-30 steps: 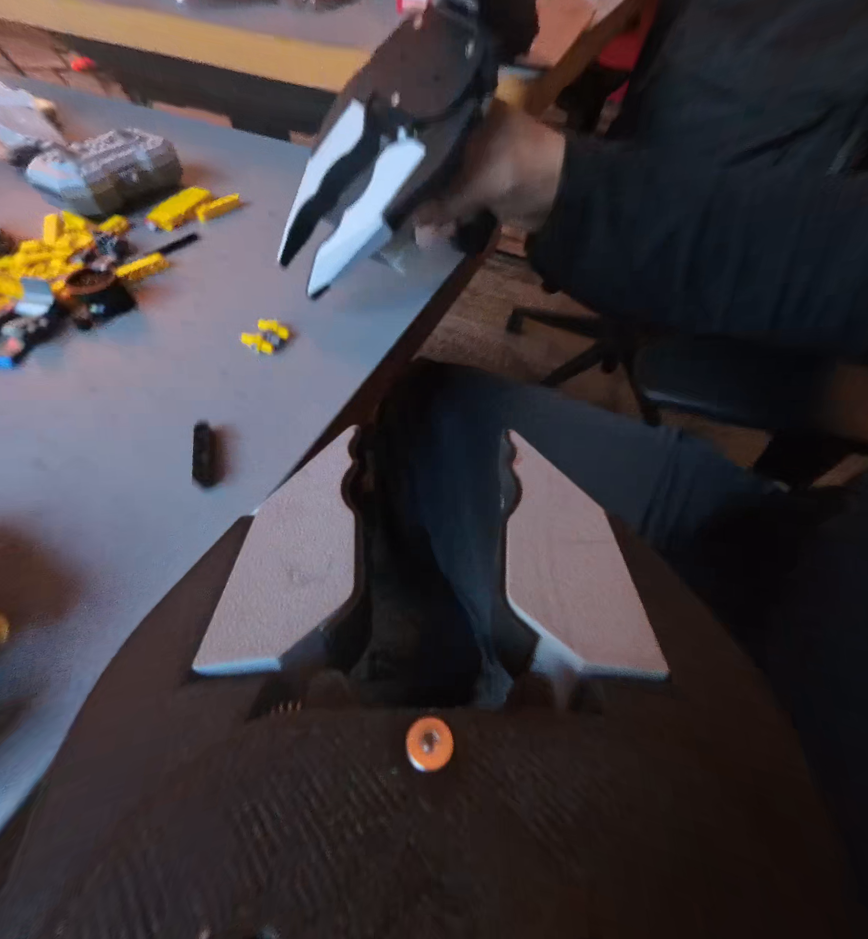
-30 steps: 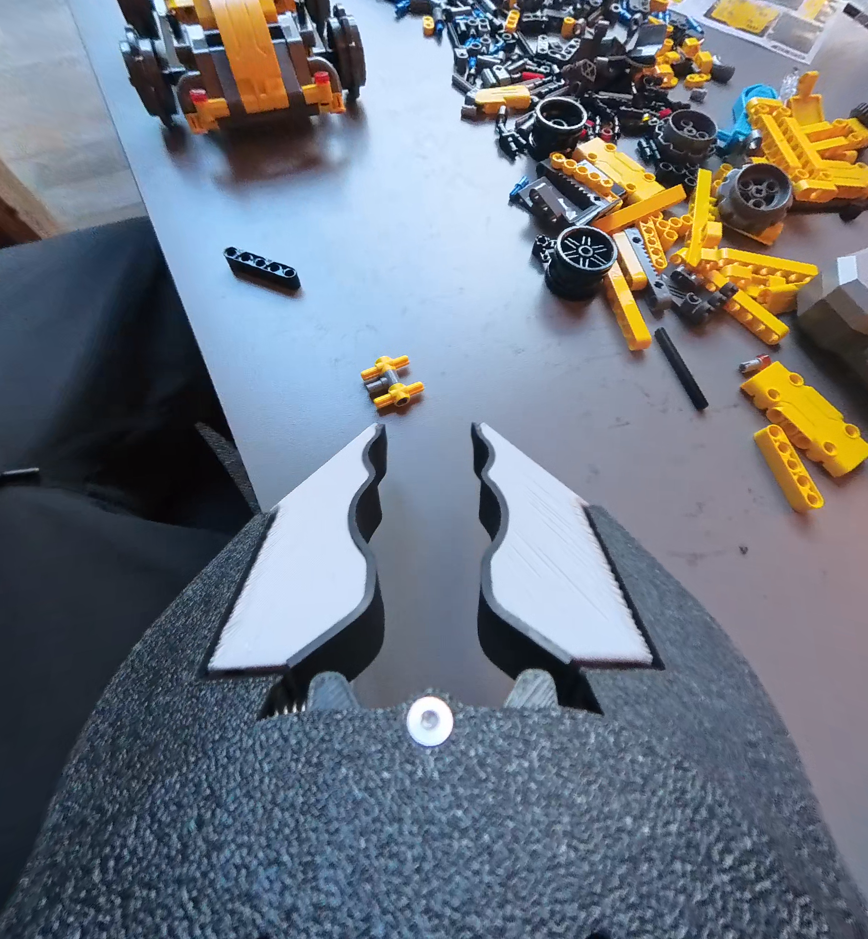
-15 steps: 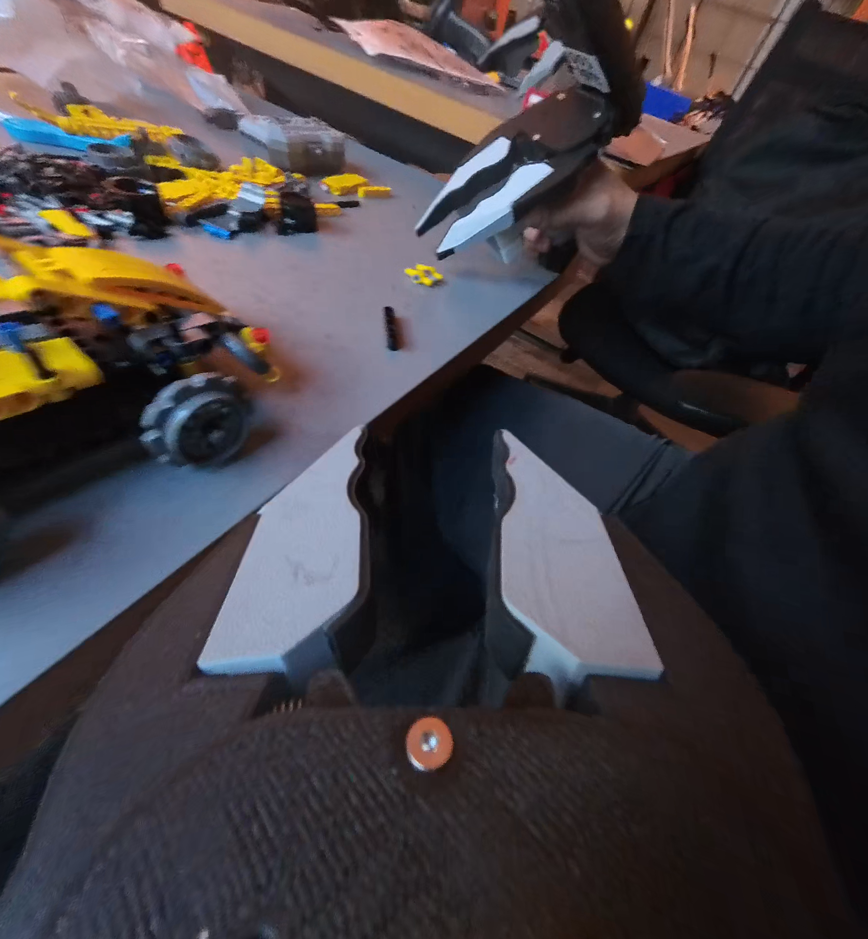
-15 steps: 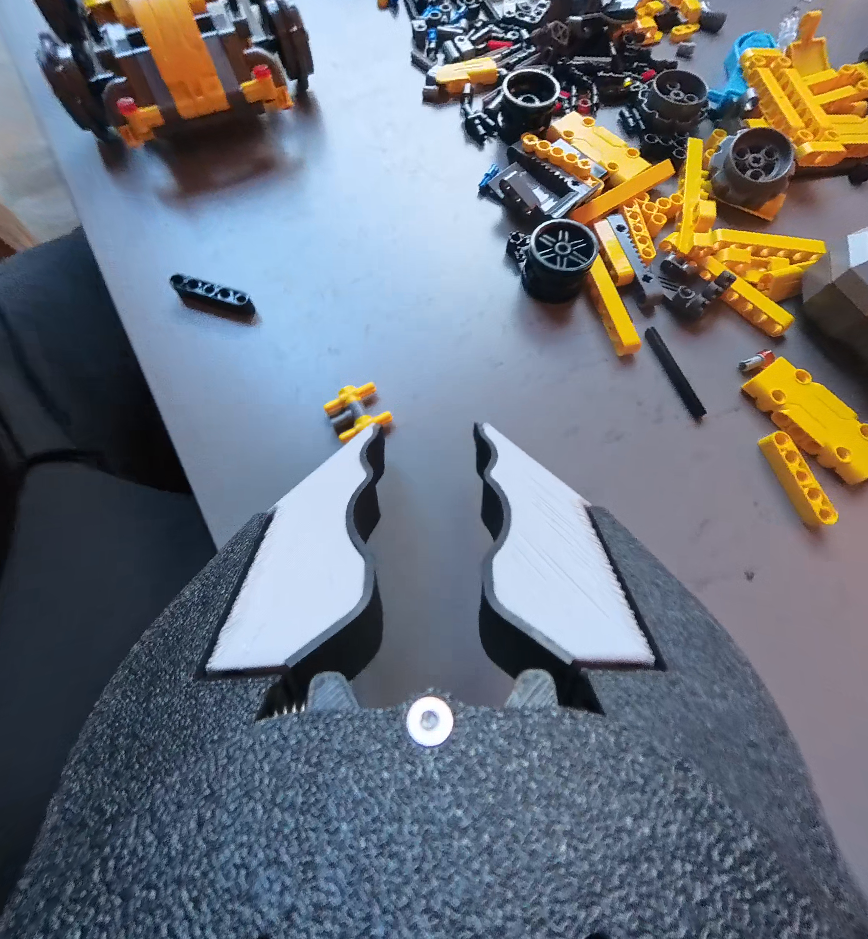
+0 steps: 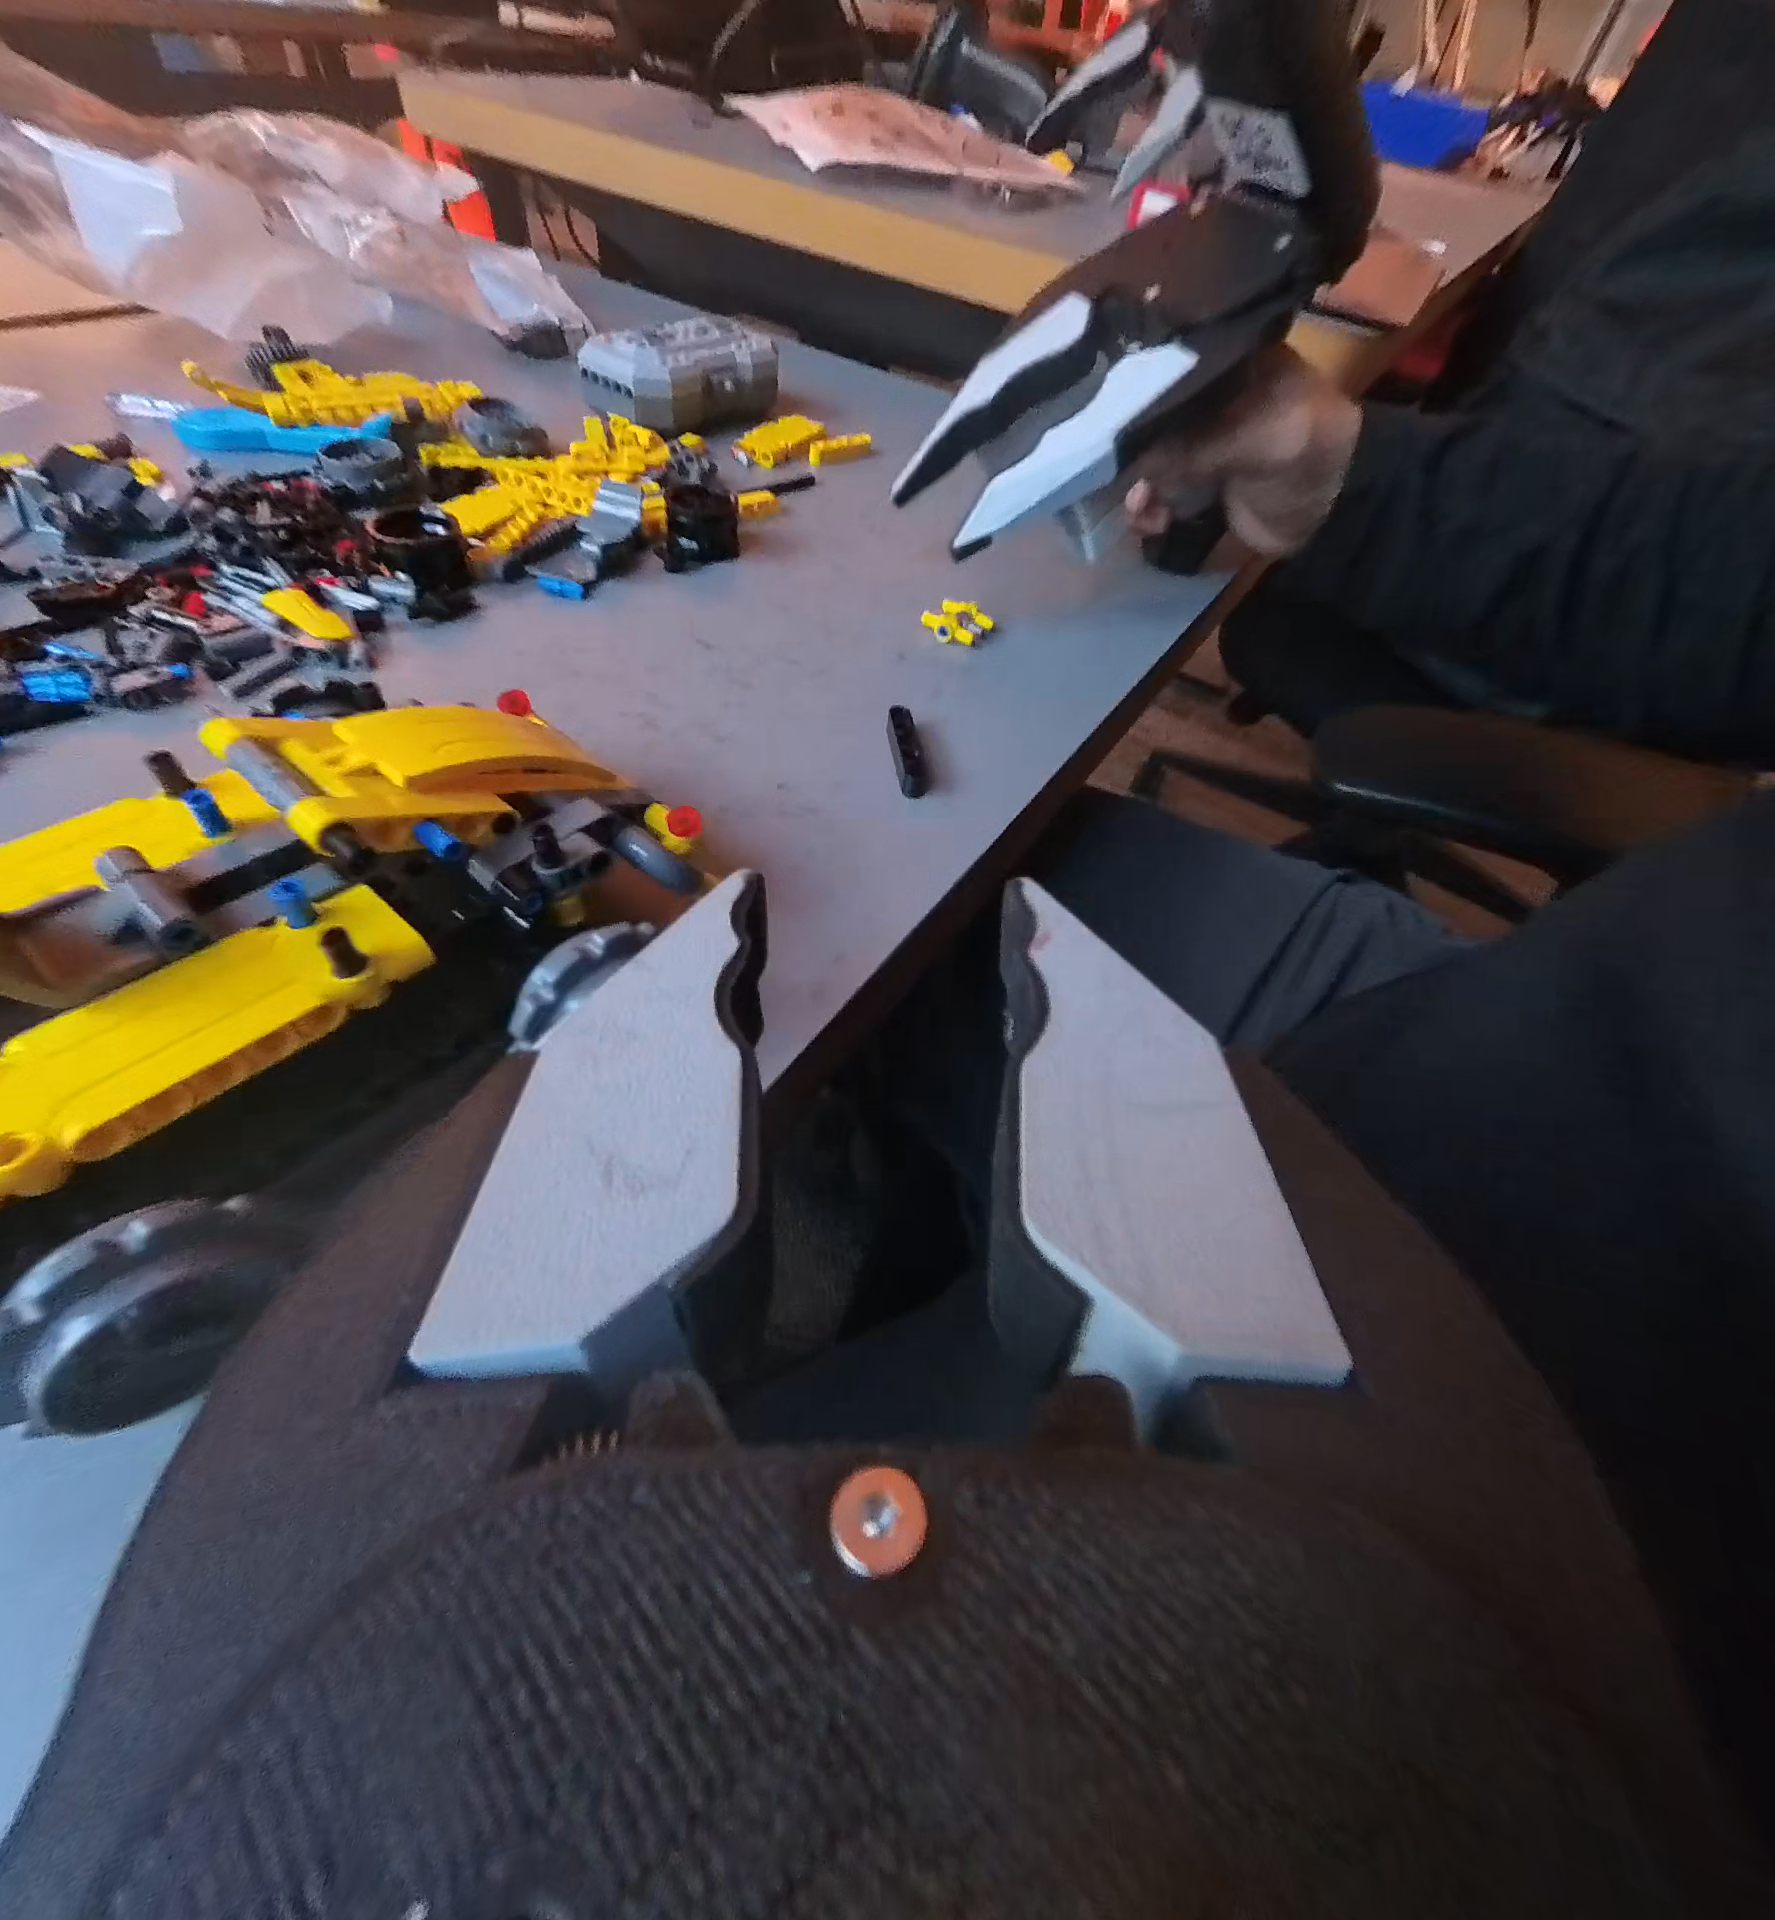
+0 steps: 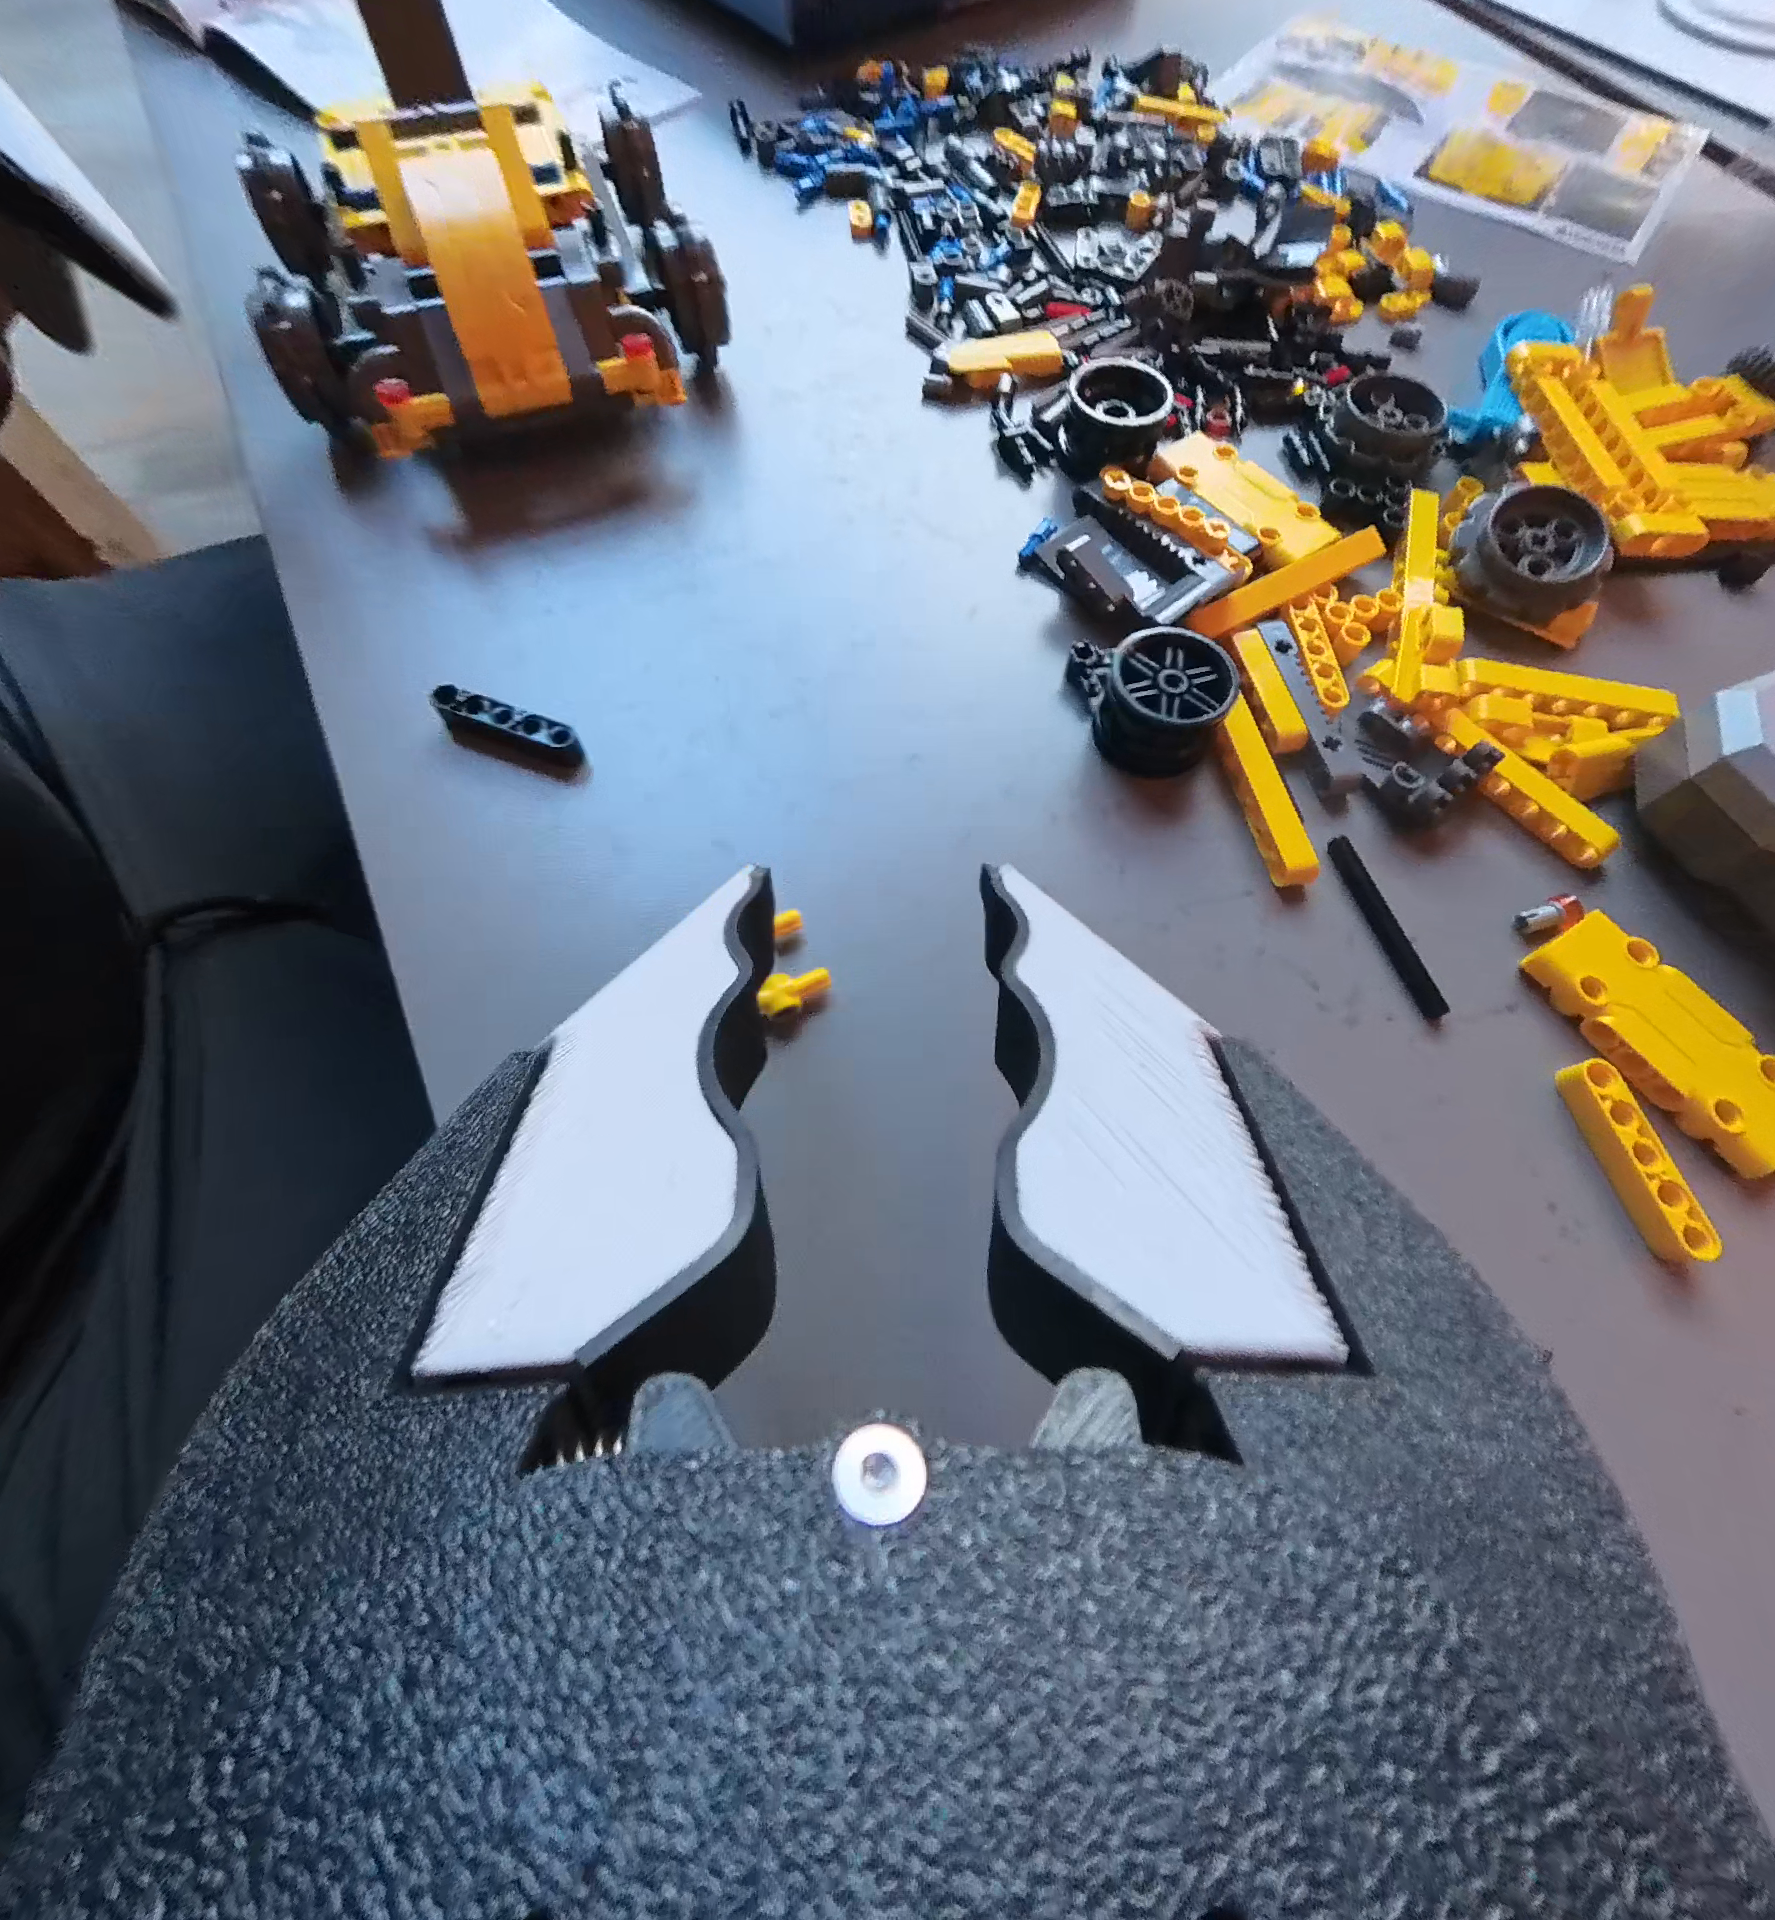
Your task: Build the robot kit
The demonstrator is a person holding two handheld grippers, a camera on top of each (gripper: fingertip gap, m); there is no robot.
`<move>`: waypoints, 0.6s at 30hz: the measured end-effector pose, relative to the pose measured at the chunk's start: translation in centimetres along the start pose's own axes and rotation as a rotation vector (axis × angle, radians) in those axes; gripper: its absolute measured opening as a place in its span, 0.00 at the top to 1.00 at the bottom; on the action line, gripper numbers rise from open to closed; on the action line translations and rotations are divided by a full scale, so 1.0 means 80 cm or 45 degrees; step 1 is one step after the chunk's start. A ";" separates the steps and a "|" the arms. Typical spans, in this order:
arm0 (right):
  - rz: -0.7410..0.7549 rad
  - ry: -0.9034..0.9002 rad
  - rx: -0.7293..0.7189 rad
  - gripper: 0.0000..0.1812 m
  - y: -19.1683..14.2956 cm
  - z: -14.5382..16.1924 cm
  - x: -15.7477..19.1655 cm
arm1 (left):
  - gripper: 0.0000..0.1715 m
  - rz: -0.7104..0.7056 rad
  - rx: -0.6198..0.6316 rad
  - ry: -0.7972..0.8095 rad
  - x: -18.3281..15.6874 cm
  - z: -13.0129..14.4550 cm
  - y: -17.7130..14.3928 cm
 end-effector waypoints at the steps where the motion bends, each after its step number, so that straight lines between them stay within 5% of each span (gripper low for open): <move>1: -0.009 -0.018 -0.018 0.78 -0.002 -0.001 0.003 | 0.76 0.002 0.027 -0.001 -0.003 0.004 0.005; 18: -0.156 -0.101 -0.056 0.78 -0.008 -0.002 0.020 | 0.79 0.057 0.174 0.010 -0.033 0.024 0.058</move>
Point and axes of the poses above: each gripper's, where its closed fingertips meet, y out along the fingers, z out of its underside, x = y × z across the jaws, the point moved 6 cm from there along -y, back along the fingers, and after that the axes turned 6 degrees about z, right-handed, at the moved point
